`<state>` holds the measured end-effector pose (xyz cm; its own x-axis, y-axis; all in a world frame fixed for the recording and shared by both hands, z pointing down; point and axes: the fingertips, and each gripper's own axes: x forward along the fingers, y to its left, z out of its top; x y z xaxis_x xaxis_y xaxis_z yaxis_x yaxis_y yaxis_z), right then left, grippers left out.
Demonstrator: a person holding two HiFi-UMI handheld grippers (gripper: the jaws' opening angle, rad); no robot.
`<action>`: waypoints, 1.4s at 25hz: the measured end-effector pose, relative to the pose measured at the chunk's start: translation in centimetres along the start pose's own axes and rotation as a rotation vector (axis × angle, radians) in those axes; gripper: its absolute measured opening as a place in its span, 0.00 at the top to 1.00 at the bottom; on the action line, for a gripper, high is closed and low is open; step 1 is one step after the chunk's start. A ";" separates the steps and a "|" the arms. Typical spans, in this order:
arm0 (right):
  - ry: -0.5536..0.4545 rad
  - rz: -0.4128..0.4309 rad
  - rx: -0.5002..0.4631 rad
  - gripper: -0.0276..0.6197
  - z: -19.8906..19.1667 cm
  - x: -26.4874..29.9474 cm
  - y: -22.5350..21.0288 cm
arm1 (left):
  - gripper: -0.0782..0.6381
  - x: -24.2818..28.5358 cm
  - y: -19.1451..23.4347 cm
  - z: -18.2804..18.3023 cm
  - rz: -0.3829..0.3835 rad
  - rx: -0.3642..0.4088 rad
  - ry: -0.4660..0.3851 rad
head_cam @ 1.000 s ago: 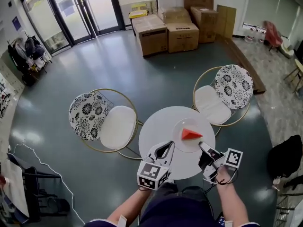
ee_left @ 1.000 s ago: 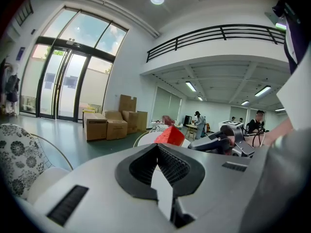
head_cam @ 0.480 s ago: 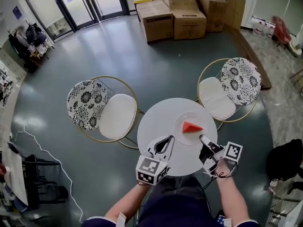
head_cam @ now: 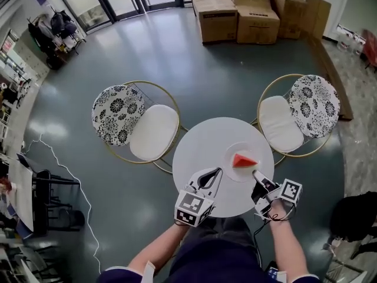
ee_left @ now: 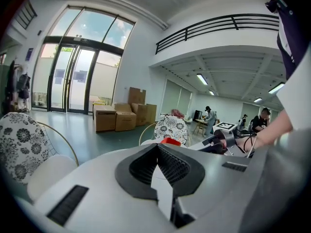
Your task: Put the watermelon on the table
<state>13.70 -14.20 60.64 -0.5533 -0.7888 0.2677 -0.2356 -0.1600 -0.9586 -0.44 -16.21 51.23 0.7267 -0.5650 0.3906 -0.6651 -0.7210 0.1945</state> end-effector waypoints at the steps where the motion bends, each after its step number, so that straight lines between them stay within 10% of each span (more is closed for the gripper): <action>1: 0.004 -0.011 0.003 0.93 0.0 0.0 -0.7 | 0.88 0.3 -0.1 -0.3 -0.002 0.001 0.007; 35: 0.019 -0.132 0.081 0.93 0.9 3.6 -11.2 | 0.88 5.6 -2.1 -6.1 -0.041 -0.028 0.117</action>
<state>15.05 -15.75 72.22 -0.5371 -0.7461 0.3934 -0.2425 -0.3101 -0.9193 3.97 -15.45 58.53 0.7293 -0.4836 0.4840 -0.6412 -0.7298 0.2371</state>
